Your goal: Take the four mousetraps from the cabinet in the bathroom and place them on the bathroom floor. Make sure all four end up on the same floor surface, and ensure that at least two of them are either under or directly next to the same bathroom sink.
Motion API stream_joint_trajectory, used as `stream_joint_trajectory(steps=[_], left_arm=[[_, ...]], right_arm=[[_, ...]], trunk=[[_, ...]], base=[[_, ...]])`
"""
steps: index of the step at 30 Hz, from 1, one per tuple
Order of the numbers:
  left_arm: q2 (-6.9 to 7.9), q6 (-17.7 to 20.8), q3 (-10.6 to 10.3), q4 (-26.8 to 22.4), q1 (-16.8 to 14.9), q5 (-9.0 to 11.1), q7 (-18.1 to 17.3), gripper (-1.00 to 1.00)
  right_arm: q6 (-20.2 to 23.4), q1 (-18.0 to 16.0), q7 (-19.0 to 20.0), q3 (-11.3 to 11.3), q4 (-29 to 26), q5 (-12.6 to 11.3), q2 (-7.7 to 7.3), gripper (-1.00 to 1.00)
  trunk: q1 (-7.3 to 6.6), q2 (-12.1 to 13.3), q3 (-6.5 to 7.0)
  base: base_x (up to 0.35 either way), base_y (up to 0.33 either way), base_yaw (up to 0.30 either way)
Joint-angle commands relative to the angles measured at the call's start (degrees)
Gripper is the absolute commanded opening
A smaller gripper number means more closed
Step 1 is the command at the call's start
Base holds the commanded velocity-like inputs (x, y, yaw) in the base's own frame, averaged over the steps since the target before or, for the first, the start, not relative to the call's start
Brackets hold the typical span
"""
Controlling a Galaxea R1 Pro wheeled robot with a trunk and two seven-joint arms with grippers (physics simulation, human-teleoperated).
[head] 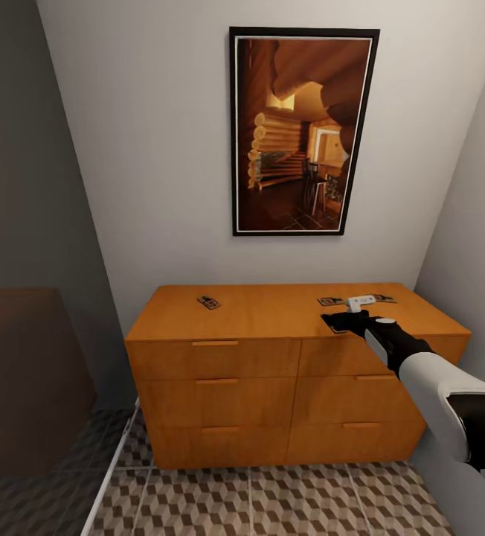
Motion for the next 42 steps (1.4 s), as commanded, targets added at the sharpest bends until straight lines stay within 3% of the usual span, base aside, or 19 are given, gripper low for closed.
stream_joint_trajectory(steps=[1, 42], left_arm=[[0.01, -0.2, -0.1, 0.0, 0.0, 0.0, 0.3, 1.0], [0.0, -0.2, -0.1, 0.0, 0.0, 0.0, 0.3, 1.0]], right_arm=[[0.3, 0.0, 0.1, 0.4, -0.1, 0.1, -0.05, 1.0], [-1.4, 0.0, 0.1, 0.3, 1.2, 0.1, -0.13, 1.0]], trunk=[[0.0, 0.0, -0.06], [0.0, 0.0, -0.7]], base=[[0.0, 0.011, 0.0], [0.0, 0.001, 0.0]])
